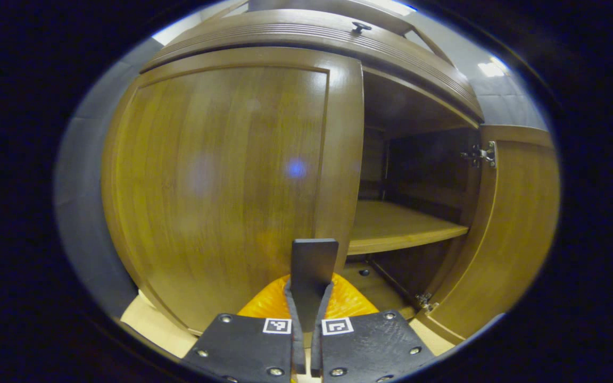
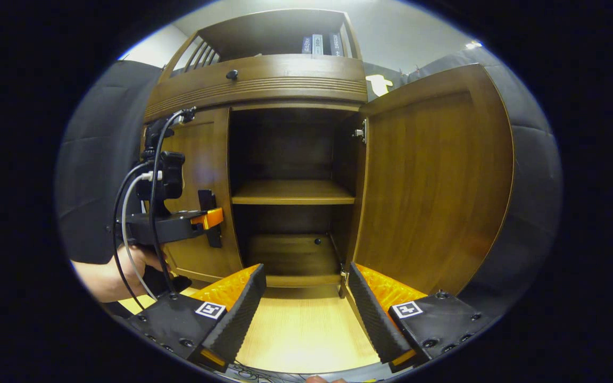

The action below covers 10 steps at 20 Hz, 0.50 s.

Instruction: Open the right door of the double-door shoe cabinet with the right hand, and open the left door with the left hand.

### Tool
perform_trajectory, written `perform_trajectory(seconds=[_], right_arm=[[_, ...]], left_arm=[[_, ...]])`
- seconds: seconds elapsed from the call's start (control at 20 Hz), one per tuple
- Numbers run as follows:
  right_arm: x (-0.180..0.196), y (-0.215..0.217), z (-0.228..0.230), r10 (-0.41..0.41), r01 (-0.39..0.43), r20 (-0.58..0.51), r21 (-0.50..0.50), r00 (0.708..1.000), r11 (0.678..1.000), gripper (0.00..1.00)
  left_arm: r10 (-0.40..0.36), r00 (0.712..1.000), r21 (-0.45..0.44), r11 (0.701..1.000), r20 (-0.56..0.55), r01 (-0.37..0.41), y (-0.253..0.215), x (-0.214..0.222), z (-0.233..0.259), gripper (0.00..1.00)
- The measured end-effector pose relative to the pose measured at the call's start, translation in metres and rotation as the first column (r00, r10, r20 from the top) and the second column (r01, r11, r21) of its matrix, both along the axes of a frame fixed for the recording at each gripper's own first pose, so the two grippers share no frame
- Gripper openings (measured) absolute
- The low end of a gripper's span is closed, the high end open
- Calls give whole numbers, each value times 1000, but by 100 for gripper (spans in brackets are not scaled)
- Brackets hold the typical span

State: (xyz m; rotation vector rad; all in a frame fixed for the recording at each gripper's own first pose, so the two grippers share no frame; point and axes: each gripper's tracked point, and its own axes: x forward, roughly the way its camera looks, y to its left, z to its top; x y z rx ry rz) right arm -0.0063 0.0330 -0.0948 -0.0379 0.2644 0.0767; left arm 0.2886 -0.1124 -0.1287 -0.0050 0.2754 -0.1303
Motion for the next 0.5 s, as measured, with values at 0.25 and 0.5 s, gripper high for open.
perform_trajectory(seconds=[0.25,0.5], right_arm=[[6,7,8,72,-73,33,14,997,997,95],[3,9,3,141,-141,36,-11,989,990,96]], left_arm=[[14,1000,-3,1000,-11,-14,1,-4,1,7],[22,1000,12,1000,-11,-22,1,-12,7,6]])
